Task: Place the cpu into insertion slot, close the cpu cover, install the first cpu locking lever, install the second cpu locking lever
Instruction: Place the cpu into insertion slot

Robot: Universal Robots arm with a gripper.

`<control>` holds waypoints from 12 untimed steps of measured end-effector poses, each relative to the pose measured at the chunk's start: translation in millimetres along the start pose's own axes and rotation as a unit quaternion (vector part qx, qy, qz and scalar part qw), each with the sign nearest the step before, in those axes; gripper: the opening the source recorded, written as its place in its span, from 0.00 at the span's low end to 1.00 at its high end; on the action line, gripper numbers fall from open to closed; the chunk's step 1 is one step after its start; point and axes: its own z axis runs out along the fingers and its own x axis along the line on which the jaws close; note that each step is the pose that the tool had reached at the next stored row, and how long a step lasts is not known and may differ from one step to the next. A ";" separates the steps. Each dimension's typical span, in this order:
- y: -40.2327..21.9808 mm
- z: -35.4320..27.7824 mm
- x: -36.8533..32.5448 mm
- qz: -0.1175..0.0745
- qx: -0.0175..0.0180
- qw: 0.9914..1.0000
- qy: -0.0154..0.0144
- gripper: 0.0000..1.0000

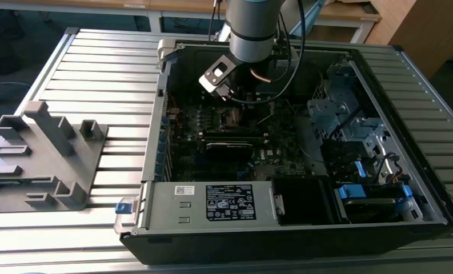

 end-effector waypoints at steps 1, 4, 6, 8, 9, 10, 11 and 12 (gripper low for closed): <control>-0.5 0.2 0.3 0.000 0.000 1.000 0.000 0.54; -2.6 0.4 2.0 0.000 0.000 1.000 0.000 0.54; -4.3 0.9 2.6 0.000 0.000 1.000 0.000 0.54; -4.7 2.4 2.7 0.001 0.000 1.000 0.000 0.54; -4.8 3.3 2.8 0.002 0.000 1.000 0.000 0.54; -4.9 4.1 2.8 0.003 0.000 1.000 0.000 0.54; -4.9 4.9 2.8 0.003 0.000 1.000 0.000 0.54; -5.1 5.4 3.0 0.003 0.000 1.000 0.000 0.54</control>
